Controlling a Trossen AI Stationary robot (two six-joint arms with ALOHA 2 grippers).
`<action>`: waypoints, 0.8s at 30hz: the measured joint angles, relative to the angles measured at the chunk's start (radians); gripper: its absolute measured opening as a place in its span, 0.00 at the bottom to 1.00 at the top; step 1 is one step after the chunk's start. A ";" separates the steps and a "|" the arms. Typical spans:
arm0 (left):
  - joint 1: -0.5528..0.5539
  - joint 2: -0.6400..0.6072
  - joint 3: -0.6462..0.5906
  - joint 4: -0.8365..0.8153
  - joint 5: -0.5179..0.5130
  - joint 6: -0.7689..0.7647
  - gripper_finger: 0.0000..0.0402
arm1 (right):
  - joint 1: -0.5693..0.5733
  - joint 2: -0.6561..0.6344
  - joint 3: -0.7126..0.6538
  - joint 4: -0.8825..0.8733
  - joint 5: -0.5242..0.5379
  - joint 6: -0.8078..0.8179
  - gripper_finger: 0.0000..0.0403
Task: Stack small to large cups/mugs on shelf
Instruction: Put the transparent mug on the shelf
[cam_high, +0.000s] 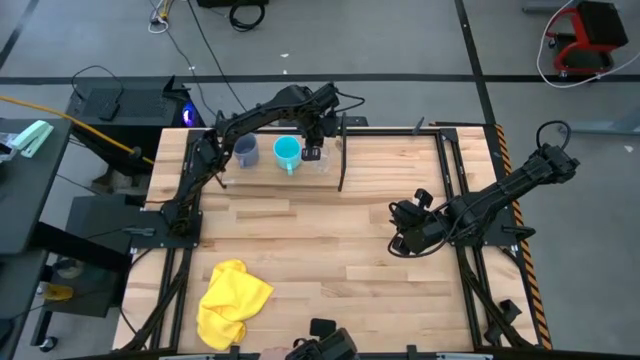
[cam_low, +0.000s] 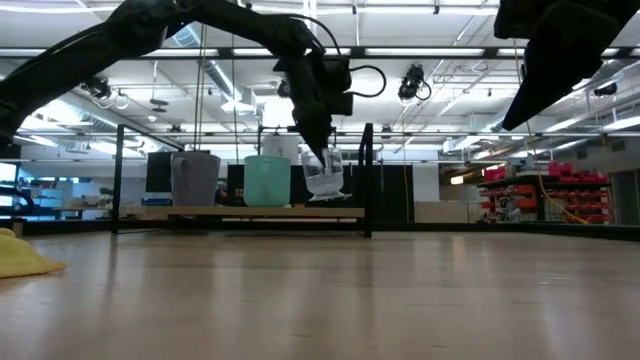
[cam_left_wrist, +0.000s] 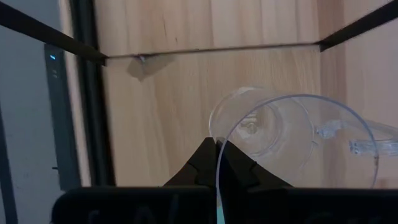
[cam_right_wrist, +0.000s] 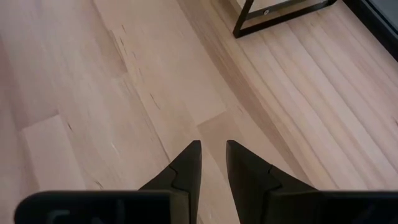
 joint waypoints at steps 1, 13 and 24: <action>0.000 0.007 -0.001 -0.004 -0.001 0.000 0.01 | 0.000 0.000 0.000 0.000 0.000 0.000 0.20; 0.004 0.029 0.000 0.005 -0.040 -0.001 0.01 | 0.000 0.000 0.000 0.019 0.000 -0.019 0.20; 0.000 0.029 0.000 0.007 -0.114 -0.019 0.08 | 0.000 0.000 0.000 0.018 0.000 -0.018 0.20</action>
